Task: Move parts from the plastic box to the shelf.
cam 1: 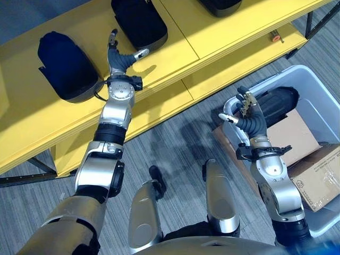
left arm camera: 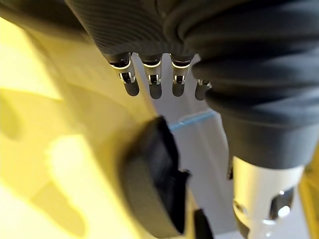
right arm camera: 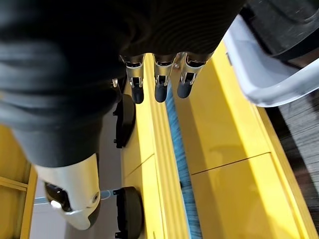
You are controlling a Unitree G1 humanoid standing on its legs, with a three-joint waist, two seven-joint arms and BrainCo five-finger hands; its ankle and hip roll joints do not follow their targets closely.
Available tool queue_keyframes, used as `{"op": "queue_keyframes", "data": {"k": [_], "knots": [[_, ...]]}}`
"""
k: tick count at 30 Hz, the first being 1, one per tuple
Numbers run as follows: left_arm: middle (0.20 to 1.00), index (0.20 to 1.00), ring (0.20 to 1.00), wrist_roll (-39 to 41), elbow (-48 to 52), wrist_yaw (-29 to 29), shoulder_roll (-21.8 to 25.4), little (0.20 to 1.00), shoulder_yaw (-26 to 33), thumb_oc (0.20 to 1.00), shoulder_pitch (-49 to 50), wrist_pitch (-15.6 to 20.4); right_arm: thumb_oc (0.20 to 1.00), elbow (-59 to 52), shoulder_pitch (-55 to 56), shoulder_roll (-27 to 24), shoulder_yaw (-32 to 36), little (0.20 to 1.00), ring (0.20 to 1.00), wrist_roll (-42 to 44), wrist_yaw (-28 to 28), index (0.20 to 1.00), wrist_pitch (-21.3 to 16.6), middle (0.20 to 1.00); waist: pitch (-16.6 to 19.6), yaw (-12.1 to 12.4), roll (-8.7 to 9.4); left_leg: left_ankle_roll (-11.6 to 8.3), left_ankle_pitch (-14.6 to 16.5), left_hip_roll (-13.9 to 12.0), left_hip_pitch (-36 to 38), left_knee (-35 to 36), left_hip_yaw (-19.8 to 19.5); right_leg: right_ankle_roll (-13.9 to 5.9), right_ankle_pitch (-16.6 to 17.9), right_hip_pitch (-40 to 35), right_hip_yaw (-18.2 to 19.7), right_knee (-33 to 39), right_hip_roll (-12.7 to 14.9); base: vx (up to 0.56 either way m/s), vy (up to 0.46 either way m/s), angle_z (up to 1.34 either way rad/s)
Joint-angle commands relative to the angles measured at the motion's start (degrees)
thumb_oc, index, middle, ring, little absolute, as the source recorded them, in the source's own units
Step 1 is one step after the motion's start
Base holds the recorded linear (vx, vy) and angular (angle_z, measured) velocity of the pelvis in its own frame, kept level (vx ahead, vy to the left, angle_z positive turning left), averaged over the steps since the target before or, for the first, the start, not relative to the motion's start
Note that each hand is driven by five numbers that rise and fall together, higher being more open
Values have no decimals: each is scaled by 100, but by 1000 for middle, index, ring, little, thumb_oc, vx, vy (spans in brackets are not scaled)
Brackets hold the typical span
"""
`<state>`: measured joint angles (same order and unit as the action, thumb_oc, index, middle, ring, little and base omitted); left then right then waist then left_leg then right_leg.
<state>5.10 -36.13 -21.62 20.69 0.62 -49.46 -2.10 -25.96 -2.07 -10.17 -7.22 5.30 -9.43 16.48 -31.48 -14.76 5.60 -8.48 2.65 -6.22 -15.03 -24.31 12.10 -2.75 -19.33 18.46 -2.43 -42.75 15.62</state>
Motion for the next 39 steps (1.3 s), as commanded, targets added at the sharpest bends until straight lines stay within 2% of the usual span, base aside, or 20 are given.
{"op": "queue_keyframes", "data": {"k": [1, 15, 39], "knots": [[1000, 1000, 1000, -43, 155, -69, 363, 1000, 434, 1000, 13, 182, 1000, -422, -304, 229, 73, 1000, 1000, -28, 41, 1000, -276, 1000, 168, -65, 375, -555, -924, -516, 615, 61, -501, -93, 2314, -29, 254, 395, 534, -7, 4, 4], [1000, 1000, 1000, -48, -371, 39, 268, 1000, 494, 1000, 420, 122, 1000, -559, -95, 116, 112, 1000, 1000, 48, 20, 1000, -284, 1000, 168, -116, 485, -594, -921, -522, 561, 41, -487, -105, 2333, 41, 283, 395, 573, -1, 1, 1], [1000, 1000, 1000, 35, -589, -49, 429, 1000, 701, 1000, 561, 102, 1000, -657, 44, -2, 157, 1000, 1000, 150, 9, 1000, -266, 1000, 168, -71, 476, -573, -914, -557, 523, -33, -521, -124, 2316, 111, 308, 282, 553, 0, 0, 0]]}}
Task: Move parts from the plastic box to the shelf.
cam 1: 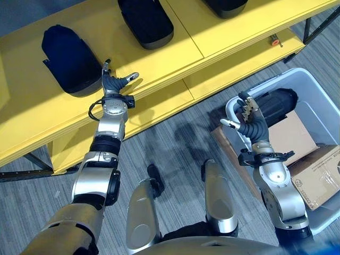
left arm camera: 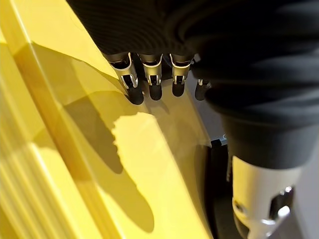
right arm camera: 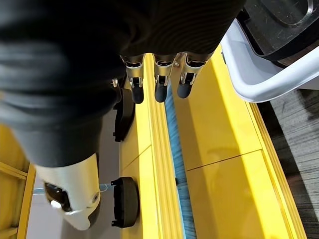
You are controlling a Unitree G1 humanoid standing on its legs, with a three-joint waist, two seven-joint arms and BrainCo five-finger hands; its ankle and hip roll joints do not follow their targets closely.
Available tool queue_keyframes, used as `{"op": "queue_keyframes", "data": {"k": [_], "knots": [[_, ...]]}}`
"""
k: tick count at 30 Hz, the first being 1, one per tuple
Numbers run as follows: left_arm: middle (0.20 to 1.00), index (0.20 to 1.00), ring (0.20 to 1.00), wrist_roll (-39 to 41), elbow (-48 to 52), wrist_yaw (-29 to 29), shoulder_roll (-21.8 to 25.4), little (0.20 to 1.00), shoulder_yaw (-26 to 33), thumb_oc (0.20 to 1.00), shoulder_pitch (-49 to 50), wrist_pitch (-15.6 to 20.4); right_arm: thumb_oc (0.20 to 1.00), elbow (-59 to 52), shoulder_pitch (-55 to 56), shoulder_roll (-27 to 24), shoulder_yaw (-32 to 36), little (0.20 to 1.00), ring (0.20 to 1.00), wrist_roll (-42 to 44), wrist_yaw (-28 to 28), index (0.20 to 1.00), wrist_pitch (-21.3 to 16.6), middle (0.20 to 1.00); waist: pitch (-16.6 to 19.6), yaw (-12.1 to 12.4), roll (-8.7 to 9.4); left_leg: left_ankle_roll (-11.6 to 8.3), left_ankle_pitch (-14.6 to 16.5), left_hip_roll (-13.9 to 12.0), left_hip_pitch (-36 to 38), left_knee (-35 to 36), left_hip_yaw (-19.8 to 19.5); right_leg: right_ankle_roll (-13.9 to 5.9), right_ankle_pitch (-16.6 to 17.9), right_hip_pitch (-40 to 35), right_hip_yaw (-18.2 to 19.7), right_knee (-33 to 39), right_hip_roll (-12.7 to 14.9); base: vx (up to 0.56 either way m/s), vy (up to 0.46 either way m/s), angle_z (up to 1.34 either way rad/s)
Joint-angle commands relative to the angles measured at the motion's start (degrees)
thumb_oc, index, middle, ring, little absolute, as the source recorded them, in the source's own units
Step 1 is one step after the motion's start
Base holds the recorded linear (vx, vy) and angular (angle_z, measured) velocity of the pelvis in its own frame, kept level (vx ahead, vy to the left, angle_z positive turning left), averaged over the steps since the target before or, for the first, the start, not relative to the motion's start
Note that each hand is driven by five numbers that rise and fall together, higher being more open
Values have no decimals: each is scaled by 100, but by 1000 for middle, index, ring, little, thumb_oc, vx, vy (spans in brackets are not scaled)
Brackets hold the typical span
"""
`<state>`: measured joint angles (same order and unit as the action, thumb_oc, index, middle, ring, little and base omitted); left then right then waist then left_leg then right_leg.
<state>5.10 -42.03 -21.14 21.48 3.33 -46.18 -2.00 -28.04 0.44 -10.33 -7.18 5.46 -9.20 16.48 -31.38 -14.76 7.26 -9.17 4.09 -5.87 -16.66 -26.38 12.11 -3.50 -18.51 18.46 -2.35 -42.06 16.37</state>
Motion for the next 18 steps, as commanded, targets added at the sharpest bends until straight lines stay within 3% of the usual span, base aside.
{"op": "queue_keyframes", "data": {"k": [1, 18], "knots": [[1000, 1000, 1000, 39, 2, -104, 372, 1000, 449, 1000, 246, 84, 1000, -449, -201, 4, 158, 1000, 1000, 133, -9, 1000, -263, 1000, 159, -61, 311, -503, -1053, -595, 683, 154, -523, -50, 2231, 116, 301, 208, 479, 0, 0, 0], [1000, 1000, 1000, 35, -73, -149, 439, 1000, 542, 1000, 389, 77, 1000, -453, -167, -7, 201, 1000, 1000, 157, 25, 1000, -245, 1000, 159, -15, 297, -536, -1050, -585, 651, 108, -537, -63, 2221, 115, 308, 206, 511, 1, 2, 0]]}}
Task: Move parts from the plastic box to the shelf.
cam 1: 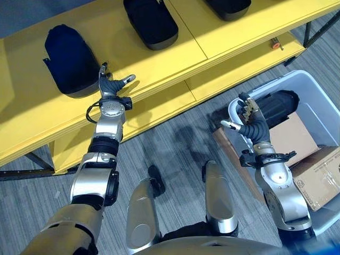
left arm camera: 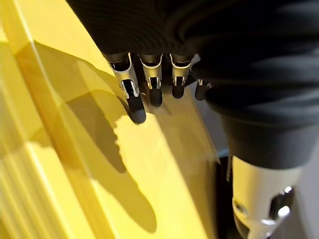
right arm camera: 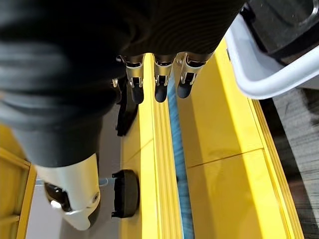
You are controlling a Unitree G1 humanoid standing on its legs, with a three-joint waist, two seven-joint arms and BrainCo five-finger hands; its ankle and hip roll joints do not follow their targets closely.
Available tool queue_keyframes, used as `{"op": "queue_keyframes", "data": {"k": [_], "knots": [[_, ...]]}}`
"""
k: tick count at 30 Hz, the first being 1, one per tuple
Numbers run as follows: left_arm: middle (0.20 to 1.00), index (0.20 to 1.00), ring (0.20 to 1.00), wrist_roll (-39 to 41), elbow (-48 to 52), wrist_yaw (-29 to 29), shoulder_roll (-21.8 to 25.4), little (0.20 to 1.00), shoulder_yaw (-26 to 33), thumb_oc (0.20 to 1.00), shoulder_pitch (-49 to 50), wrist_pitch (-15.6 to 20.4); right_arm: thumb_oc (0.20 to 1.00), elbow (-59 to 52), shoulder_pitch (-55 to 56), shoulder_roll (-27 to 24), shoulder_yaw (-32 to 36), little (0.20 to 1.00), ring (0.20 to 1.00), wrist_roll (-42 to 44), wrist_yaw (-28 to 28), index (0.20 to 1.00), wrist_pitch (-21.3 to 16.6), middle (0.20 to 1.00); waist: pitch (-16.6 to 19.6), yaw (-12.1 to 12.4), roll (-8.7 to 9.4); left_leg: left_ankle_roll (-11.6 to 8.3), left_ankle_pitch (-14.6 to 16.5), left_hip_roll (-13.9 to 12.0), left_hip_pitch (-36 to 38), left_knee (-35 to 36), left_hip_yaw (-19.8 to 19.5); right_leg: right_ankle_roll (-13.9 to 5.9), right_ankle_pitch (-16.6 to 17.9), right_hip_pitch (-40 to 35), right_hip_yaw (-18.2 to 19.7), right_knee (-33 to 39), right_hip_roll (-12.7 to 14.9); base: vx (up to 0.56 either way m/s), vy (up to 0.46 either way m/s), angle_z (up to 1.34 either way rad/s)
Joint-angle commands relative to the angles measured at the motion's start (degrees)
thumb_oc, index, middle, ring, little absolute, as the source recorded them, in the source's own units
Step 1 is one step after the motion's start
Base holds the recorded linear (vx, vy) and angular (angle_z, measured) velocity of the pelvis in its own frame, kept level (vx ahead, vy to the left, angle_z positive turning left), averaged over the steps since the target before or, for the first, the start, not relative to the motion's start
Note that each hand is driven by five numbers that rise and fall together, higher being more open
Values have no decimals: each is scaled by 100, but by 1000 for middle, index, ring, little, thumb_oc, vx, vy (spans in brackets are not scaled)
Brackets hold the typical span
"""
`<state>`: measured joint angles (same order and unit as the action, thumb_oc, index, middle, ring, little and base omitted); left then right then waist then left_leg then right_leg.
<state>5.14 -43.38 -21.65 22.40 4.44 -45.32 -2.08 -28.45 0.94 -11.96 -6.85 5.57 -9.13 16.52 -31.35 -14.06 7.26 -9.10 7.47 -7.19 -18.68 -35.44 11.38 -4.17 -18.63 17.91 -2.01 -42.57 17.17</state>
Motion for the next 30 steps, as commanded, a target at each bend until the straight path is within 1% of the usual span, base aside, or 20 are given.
{"op": "queue_keyframes", "data": {"k": [1, 12, 17, 19, 22, 26, 28, 29, 30], "knots": [[1000, 1000, 1000, 38, 58, -104, 351, 1000, 440, 1000, 311, 78, 1000, -421, -217, 151, 181, 1000, 1000, 147, 14, 1000, -242, 1000, 156, -81, 297, -548, -1390, -452, 860, 1008, -463, 6, 2234, 158, 274, 257, 435, 6, 11, 6], [1000, 1000, 1000, 56, 6, -107, 369, 1000, 442, 1000, 311, 88, 1000, -423, -203, 117, 226, 1000, 1000, 162, -8, 1000, -209, 1000, 156, -62, 285, -548, -1388, -434, 915, 1026, -452, 6, 2221, 148, 269, 219, 455, 1, 3, 1], [1000, 1000, 1000, 12, 158, -119, 372, 1000, 402, 1000, 269, 96, 1000, -447, -207, 100, 241, 1000, 1000, 156, -19, 1000, -208, 1000, 156, -59, 289, -548, -1393, -430, 915, 1028, -460, 5, 2216, 141, 266, 216, 462, 0, 0, 0], [1000, 1000, 1000, -118, 592, -85, 299, 1000, 257, 1000, 225, 90, 1000, -413, -260, 136, 266, 1000, 1000, 160, -45, 1000, -200, 1000, 156, -52, 289, -553, -1394, -420, 911, 1038, -457, -4, 2221, 145, 270, 217, 477, 0, 0, 0], [1000, 1000, 1000, -181, 859, -54, 254, 1000, 163, 1000, 176, 107, 1000, -360, -308, 143, 299, 1000, 1000, 150, -82, 1000, -188, 1000, 156, -54, 287, -553, -1394, -419, 911, 1055, -452, -8, 2226, 145, 268, 220, 488, 0, 0, 0], [1000, 1000, 1000, -255, 1669, 49, -17, 1000, -66, 1000, 6, 137, 1000, -270, -461, 230, 300, 1000, 1000, 141, -135, 1000, -156, 1000, 156, -44, 258, -536, -1410, -426, 889, 1079, -450, -5, 2232, 173, 276, 222, 485, 0, -2, 2], [1000, 1000, 1000, -267, 1921, 91, -102, 1000, -175, 1000, -79, 152, 1000, -219, -514, 253, 283, 1000, 1000, 130, -150, 1000, -144, 1000, 156, -37, 236, -527, -1414, -422, 874, 1078, -450, -6, 2239, 189, 270, 224, 487, 0, 0, 0], [1000, 1000, 1000, -284, 2181, 100, -153, 1000, -239, 1000, -98, 162, 1000, -221, -508, 261, 257, 1000, 1000, 129, -151, 1000, -139, 1000, 156, -25, 227, -535, -1371, -433, 931, 1072, -449, -8, 2200, 120, 252, 223, 481, 0, 0, 0], [1000, 1000, 1000, -271, 2238, 118, -203, 1000, -265, 1000, -158, 158, 1000, -201, -579, 251, 287, 1000, 1000, 114, -161, 1000, -137, 1000, 156, -19, 208, -520, -1420, -420, 864, 1089, -453, -6, 2245, 189, 260, 230, 482, 0, 0, 0]]}}
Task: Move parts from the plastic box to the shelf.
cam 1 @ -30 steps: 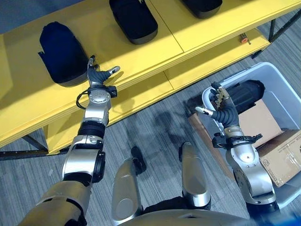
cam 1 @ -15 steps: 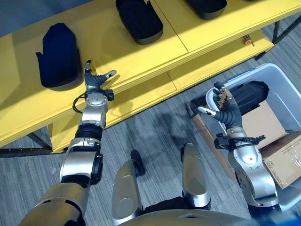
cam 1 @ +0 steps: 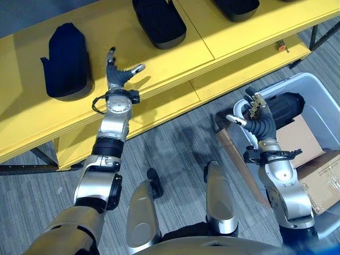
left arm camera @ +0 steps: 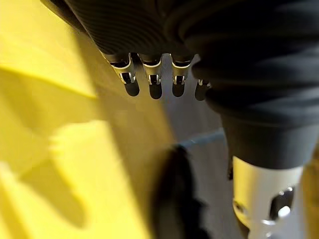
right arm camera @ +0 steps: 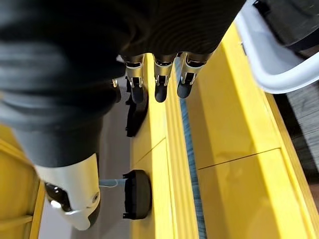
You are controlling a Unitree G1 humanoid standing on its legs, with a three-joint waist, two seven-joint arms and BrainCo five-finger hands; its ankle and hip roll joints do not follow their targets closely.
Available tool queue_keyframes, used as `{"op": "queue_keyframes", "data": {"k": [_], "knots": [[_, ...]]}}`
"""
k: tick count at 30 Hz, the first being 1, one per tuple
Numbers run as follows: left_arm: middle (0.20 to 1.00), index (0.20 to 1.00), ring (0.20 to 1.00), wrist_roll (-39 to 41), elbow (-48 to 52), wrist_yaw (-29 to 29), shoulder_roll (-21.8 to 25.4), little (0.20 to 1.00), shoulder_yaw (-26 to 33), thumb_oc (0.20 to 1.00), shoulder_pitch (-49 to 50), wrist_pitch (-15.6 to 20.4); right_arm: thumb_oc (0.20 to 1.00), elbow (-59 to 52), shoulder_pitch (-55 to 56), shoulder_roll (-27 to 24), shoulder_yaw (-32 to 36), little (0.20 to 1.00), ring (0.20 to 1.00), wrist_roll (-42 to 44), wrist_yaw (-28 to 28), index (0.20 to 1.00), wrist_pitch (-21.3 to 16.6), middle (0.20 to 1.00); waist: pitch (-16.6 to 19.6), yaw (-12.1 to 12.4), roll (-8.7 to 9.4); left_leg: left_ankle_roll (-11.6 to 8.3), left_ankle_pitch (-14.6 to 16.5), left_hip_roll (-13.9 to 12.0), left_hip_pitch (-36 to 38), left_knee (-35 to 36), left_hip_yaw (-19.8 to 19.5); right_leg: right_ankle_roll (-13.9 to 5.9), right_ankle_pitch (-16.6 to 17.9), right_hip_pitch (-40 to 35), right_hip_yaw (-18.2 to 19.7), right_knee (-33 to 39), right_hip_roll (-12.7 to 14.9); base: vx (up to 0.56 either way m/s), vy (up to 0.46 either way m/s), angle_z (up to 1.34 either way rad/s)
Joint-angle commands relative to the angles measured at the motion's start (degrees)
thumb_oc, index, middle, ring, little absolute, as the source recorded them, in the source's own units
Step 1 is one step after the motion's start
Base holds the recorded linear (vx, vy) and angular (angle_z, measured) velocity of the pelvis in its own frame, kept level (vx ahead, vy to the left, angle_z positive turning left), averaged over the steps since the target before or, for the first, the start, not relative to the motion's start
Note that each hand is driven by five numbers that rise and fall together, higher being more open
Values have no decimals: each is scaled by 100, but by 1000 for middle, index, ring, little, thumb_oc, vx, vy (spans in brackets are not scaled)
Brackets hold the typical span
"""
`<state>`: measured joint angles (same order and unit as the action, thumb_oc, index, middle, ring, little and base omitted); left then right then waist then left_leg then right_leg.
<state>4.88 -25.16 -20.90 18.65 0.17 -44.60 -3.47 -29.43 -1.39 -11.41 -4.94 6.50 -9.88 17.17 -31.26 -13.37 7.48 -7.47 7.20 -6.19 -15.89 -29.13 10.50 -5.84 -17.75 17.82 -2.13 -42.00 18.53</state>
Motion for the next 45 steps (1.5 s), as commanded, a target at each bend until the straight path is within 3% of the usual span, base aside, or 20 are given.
{"op": "queue_keyframes", "data": {"k": [1, 9, 12, 13, 15, 17, 22, 23, 27, 31, 32, 33, 37, 39, 45], "knots": [[1000, 1000, 1000, -251, 621, 53, 113, 1000, 110, 1000, -287, 329, 1000, -98, -371, 190, 90, 1000, 1000, 13, -90, 1000, -201, 1000, 146, -87, 170, -675, -1397, -522, 579, 476, -366, 158, 2158, 201, 275, 180, 342, 0, 0, 0], [1000, 1000, 1000, -536, 1886, 2, 0, 1000, 34, 1000, -107, 302, 1000, -175, -403, 209, 126, 1000, 1000, -83, -57, 1000, -193, 1000, 146, 28, 20, -636, -1412, -528, 476, 489, -412, 156, 2185, 232, 224, 233, 325, 0, 0, 0], [1000, 1000, 1000, -1373, 2222, -261, 691, 1000, 201, 1000, 478, 142, 1000, -200, -259, 366, 283, 1000, 1000, -155, 25, 1000, -187, 1000, 146, 176, -17, -618, -1378, -553, 474, 496, -450, 161, 2164, 202, 178, 258, 288, 0, 0, 0], [1000, 1000, 1000, -1378, 2240, -256, 693, 1000, 207, 1000, 485, 133, 1000, -197, -266, 370, 282, 1000, 1000, -157, 28, 1000, -187, 1000, 146, 175, -15, -616, -1385, -554, 462, 493, -451, 162, 2173, 213, 180, 259, 286, 0, 0, 0], [1000, 1000, 1000, -1815, 2563, -277, 1145, 1000, 334, 1000, 1345, 24, 1000, -228, -59, 437, 288, 1000, 1000, -108, 47, 1000, -185, 1000, 146, 267, -25, -627, -1266, -612, 620, 467, -447, 161, 2086, 29, 128, 268, 244, 22, -13, 8], [1000, 1000, 1000, -1892, 2671, -254, 1255, 1000, 408, 1000, 1457, 4, 1000, -201, -176, 477, 349, 1000, 1000, -87, 51, 1000, -178, 1000, 146, 281, -28, -597, -1374, -582, 451, 490, -448, 167, 2191, 192, 143, 292, 254, -22, -2, 6], [1000, 1000, 1000, -2909, 3426, -380, 2009, 1000, 995, 1000, 3129, -263, 1000, -136, 43, 543, 414, 1000, 1000, 42, 103, 1000, -213, 1000, 146, 479, -39, -555, -1318, -640, 404, 431, -451, 169, 2182, 139, 62, 335, 199, 3, -2, 2], [1000, 1000, 1000, -2963, 3587, -331, 1950, 1000, 1127, 1000, 3540, -280, 1000, -131, 99, 527, 396, 1000, 1000, 59, 128, 1000, -219, 1000, 146, 526, -24, -548, -1322, -649, 365, 407, -456, 174, 2193, 142, 45, 362, 174, -15, -6, 7], [1000, 1000, 1000, -3189, 3724, -205, 2433, 1000, 1168, 1000, 4203, -356, 1000, -152, 189, 477, 425, 1000, 1000, 102, 141, 1000, -237, 1000, 146, 622, -57, -503, -1327, -663, 319, 382, -458, 191, 2199, 155, 5, 366, 104, -1, 4, 5], [1000, 1000, 1000, -3138, 3519, -53, 2724, 1000, 1031, 1000, 4502, -325, 1000, -149, 222, 445, 470, 1000, 1000, 133, 133, 1000, -238, 1000, 146, 654, -77, -476, -1338, -656, 298, 372, -457, 208, 2204, 160, -16, 373, 63, 13, 4, 1], [1000, 1000, 1000, -3112, 3292, -41, 2868, 1000, 885, 1000, 4652, -302, 1000, -153, 378, 439, 421, 1000, 1000, 139, 119, 1000, -238, 1000, 146, 672, -73, -504, -1202, -689, 508, 342, -445, 204, 2081, -62, -42, 364, 40, 0, 0, 0], [1000, 1000, 1000, -3159, 3147, -18, 3024, 1000, 852, 1000, 4541, -325, 1000, -141, 223, 444, 475, 1000, 1000, 130, 109, 1000, -218, 1000, 146, 663, -82, -473, -1330, -649, 335, 380, -448, 216, 2192, 112, -38, 395, 49, 0, 0, 0], [1000, 1000, 1000, -3149, 2461, 2, 3327, 1000, 537, 1000, 4457, -282, 1000, -98, 159, 449, 525, 1000, 1000, 128, 94, 1000, -195, 1000, 146, 685, -64, -463, -1344, -634, 277, 370, -440, 220, 2193, 163, -48, 391, 47, -15, 5, -1], [1000, 1000, 1000, -2991, 1598, 5, 3279, 1000, 221, 1000, 4224, -233, 1000, -47, 61, 477, 538, 1000, 1000, 103, 63, 1000, -119, 1000, 146, 690, -36, -475, -1361, -622, 274, 384, -438, 253, 2195, 191, -36, 422, 40, -8, 19, 0], [1000, 1000, 1000, -2880, 1170, -45, 3169, 1000, 56, 1000, 4139, -214, 1000, -61, 163, 462, 458, 1000, 1000, 79, 45, 1000, -101, 1000, 146, 698, -9, -513, -1242, -644, 455, 365, -429, 270, 2084, 16, -51, 417, 24, 12, 2, 0]]}}
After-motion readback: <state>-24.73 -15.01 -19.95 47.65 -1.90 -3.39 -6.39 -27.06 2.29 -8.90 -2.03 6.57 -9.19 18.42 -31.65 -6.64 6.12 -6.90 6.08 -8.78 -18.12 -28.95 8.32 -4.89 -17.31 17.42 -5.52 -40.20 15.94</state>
